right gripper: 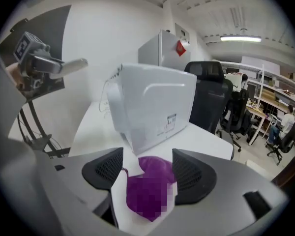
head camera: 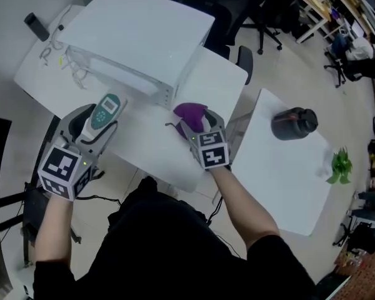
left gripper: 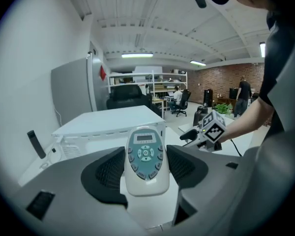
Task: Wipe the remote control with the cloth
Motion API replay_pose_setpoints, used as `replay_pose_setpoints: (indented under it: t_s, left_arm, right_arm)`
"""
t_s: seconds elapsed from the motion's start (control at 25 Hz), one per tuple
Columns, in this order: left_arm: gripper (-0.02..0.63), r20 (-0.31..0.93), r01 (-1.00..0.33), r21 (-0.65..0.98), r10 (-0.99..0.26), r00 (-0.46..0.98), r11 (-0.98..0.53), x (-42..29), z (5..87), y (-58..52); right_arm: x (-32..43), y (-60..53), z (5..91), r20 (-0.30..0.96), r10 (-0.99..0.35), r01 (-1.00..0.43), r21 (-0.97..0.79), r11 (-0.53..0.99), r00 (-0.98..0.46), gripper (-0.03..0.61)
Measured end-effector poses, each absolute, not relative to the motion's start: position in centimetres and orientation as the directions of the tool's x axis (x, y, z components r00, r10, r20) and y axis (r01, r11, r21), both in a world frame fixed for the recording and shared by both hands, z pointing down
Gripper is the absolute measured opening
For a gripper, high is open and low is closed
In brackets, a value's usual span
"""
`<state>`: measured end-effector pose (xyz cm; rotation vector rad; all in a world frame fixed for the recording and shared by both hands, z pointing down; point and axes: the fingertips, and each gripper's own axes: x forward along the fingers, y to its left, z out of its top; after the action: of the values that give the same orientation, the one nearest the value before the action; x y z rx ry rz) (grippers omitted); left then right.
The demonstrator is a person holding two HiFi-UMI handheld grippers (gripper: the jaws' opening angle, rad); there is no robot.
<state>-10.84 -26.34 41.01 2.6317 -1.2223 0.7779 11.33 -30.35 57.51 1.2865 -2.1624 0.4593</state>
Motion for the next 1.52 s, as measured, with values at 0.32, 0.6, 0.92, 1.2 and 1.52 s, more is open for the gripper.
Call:
replay_pose_setpoints:
  t_s: [0.32, 0.6, 0.92, 1.2, 1.52]
  left_arm:
    - [0.258, 0.565, -0.717, -0.141, -0.65, 0.507, -0.682, -7.0, 45.7, -21.4]
    - [0.258, 0.574, -0.686, -0.213, -0.657, 0.489, -0.696, -4.6, 47.5, -20.8]
    - [0.258, 0.614, -0.688, -0.237, -0.655, 0.44, -0.685, -3.3, 51.4, -21.0]
    - [0.258, 0.629, -0.675, -0.277, -0.66, 0.41, -0.684, -1.7, 52.4, -19.2]
    - [0.258, 0.603, -0.604, -0.374, -0.68, 0.418, -0.703, -0.8, 50.5, -16.9]
  right_arm:
    - [12.1, -32.0, 67.3, 0.8, -0.543, -0.893, 0.022, 0.45, -0.254, 0.341]
    - [13.1, -32.1, 68.8, 0.823, -0.527, -0.909, 0.032, 0.416, -0.212, 0.223]
    - [13.6, -30.6, 66.0, 0.78, -0.572, -0.899, 0.027, 0.438, -0.255, 0.124]
    - [11.5, -25.6, 57.0, 0.611, -0.645, -0.831, -0.041, 0.554, -0.46, 0.118]
    - [5.4, -17.3, 42.9, 0.362, -0.587, -0.642, -0.04, 0.766, -0.724, 0.118]
